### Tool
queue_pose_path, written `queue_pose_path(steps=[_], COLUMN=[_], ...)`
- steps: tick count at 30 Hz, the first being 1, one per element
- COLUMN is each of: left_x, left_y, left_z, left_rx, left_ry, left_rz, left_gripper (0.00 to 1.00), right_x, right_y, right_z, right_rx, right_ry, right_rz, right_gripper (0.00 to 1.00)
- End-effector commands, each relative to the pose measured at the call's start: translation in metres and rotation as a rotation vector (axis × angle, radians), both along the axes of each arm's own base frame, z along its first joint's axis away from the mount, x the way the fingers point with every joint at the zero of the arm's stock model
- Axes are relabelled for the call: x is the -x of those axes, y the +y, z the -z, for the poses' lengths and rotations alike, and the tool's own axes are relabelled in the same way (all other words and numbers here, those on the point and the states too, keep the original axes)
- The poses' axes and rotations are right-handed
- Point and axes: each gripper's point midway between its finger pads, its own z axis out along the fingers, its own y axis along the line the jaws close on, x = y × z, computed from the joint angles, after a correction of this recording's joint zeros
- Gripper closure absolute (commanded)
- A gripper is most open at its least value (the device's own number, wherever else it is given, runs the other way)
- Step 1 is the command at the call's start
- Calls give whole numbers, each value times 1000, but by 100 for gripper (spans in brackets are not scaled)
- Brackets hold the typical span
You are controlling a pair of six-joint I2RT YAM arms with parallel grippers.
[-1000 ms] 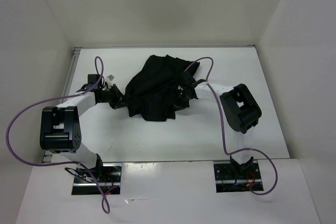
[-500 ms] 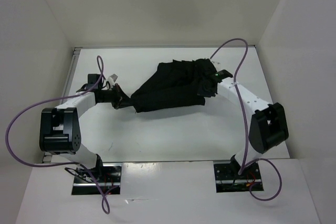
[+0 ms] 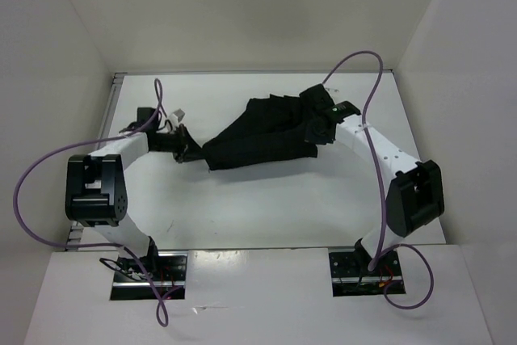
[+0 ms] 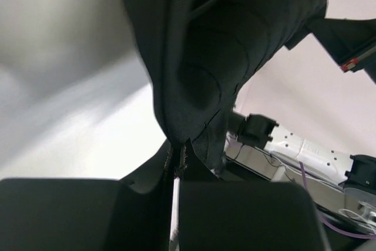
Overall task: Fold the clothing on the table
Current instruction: Flatten the skirt out
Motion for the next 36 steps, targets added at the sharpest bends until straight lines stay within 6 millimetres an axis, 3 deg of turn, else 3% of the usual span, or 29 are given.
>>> queue_pose_path(steps=[1, 3, 4, 6, 7, 8, 9, 10, 11, 13, 15, 17, 18, 19, 20, 21, 24, 27, 30, 31, 32, 33, 34, 35, 36], left_x=[-56, -79, -85, -91, -92, -85, -82, -74, -64, -41, -15, 16, 31, 56, 70, 94, 116, 112, 67, 51, 19, 5, -7, -27, -37], left_y=[20, 21, 25, 25, 29, 26, 24, 22, 18, 12, 7, 2, -1, -5, -7, -10, -11, -10, -2, 3, 11, 15, 17, 20, 20], left_z=[-64, -109, -121, -155, -166, -183, -199, -215, -230, -249, -252, -266, -270, -280, -286, -301, -310, -303, -259, -231, -187, -170, -167, -147, -149], left_rx=[-80, -73, -59, 4, 14, 48, 55, 59, 82, 84, 105, 115, 132, 135, 135, 119, 102, 114, 101, 80, 60, 34, 31, 40, 52], left_ry=[-296, -397, -418, -479, -499, -526, -573, -615, -656, -751, -778, -833, -866, -907, -940, -1011, -1051, -998, -822, -719, -582, -535, -524, -448, -444], left_rz=[-12, -37, -58, -100, -125, -115, -100, -81, -32, 53, 133, 168, 200, 216, 230, 241, 228, 187, 94, 37, 0, -28, -26, -29, -21], left_gripper=[100, 100, 100, 100, 100, 100, 100, 100, 100, 100, 100, 100, 100, 100, 100, 100, 100, 100, 100, 100, 100, 100, 100, 100, 100], right_x=[-29, -44, -47, -50, -46, -41, -36, -31, -19, -3, 25, 46, 72, 84, 97, 123, 149, 143, 105, 83, 58, 42, 19, 3, -13], right_y=[-34, -33, -34, -36, -38, -38, -41, -40, -44, -46, -53, -53, -61, -63, -65, -73, -75, -64, -37, -24, -14, -11, -8, -18, -23], right_z=[-84, -138, -142, -184, -191, -215, -224, -229, -248, -255, -277, -281, -297, -299, -303, -313, -319, -308, -256, -236, -206, -204, -180, -182, -185], right_rx=[88, 51, 53, 10, 9, -26, -37, -47, -81, -98, -140, -174, -208, -225, -247, -277, -315, -319, -287, -274, -268, -279, -260, -261, -264], right_ry=[-240, -391, -412, -540, -558, -629, -652, -671, -727, -756, -826, -846, -906, -927, -945, -1001, -1034, -978, -784, -718, -638, -639, -568, -572, -587], right_rz=[76, 94, 105, 115, 109, 102, 105, 90, 89, 57, 29, -17, -26, -36, -57, -66, -107, -148, -191, -203, -221, -219, -221, -205, -187], right_gripper=[100, 100, 100, 100, 100, 100, 100, 100, 100, 100, 100, 100, 100, 100, 100, 100, 100, 100, 100, 100, 100, 100, 100, 100, 100])
